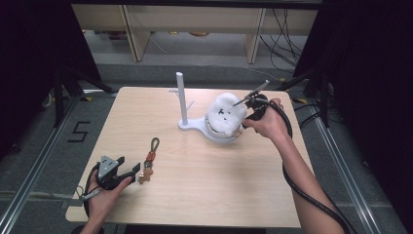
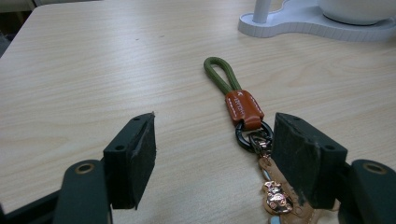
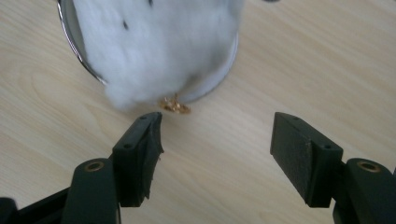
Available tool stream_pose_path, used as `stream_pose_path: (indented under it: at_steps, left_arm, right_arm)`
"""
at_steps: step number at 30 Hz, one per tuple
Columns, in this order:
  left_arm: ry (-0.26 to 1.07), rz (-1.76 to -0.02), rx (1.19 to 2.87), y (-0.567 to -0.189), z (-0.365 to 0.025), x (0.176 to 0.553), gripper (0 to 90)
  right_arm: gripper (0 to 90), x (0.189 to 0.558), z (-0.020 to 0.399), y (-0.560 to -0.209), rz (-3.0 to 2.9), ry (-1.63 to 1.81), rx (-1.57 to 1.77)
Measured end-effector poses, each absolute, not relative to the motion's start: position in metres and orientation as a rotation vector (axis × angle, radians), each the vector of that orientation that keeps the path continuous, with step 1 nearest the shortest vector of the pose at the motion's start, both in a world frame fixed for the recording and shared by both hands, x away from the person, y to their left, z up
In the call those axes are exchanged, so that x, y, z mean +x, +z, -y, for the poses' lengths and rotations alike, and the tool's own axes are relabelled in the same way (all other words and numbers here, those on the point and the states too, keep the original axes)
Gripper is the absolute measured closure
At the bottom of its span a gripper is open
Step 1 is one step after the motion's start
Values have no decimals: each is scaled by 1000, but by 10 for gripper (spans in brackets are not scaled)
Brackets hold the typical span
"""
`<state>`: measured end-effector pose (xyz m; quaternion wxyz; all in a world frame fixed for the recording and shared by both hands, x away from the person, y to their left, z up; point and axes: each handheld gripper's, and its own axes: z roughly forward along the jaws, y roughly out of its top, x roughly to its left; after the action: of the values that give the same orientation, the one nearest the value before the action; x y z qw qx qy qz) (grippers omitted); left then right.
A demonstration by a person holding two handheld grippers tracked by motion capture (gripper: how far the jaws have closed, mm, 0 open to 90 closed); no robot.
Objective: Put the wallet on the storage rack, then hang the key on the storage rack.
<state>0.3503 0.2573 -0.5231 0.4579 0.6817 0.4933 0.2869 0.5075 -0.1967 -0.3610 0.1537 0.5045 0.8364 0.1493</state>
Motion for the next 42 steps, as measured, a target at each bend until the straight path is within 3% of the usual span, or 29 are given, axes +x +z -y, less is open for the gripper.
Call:
stream_pose_path:
  at_steps: [23, 31, 42]
  left_arm:
    - [700, -1230, 1686, -524, -258, 352, 295]
    - [677, -1235, 1707, -518, -260, 355, 307]
    - [561, -1250, 1860, -493, -257, 366, 332]
  right_arm:
    - [374, 462, 240, -419, -2398, 432, 1646]
    - [390, 449, 246, -424, -2393, 458, 1682]
    - [387, 437, 244, -437, -2441, 450, 1687]
